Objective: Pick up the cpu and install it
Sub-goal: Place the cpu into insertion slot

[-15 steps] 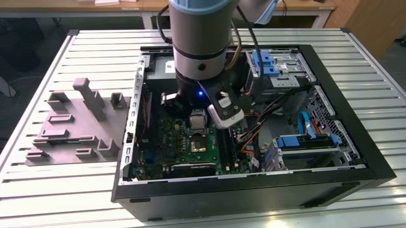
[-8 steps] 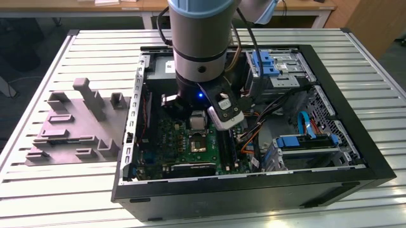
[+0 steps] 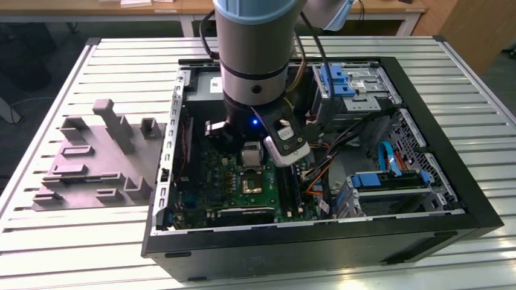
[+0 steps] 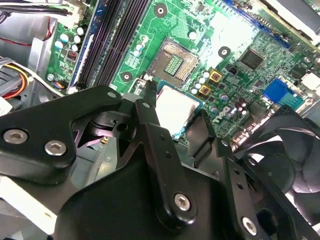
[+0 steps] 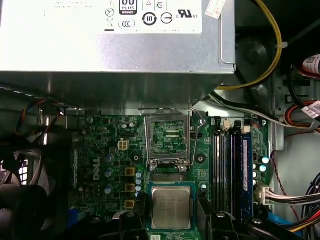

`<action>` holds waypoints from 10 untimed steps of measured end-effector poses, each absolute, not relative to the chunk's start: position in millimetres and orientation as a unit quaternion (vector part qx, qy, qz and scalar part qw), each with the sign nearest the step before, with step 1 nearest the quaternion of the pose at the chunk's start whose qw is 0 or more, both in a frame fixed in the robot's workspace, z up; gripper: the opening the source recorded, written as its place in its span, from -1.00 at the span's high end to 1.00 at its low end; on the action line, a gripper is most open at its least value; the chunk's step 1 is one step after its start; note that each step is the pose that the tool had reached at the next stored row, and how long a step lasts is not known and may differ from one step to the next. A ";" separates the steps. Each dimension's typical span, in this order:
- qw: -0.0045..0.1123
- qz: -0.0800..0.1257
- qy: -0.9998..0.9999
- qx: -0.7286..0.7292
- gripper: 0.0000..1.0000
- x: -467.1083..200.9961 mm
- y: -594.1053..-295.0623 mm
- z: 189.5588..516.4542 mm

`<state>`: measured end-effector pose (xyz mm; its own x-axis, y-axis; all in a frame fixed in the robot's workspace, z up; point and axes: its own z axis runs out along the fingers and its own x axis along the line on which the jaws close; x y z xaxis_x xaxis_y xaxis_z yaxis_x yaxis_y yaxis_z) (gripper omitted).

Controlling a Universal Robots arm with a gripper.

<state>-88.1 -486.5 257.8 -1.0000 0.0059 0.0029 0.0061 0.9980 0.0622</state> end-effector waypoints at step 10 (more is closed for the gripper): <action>-0.003 -0.030 -1.000 -0.003 0.04 -88.1 -487.9 243.9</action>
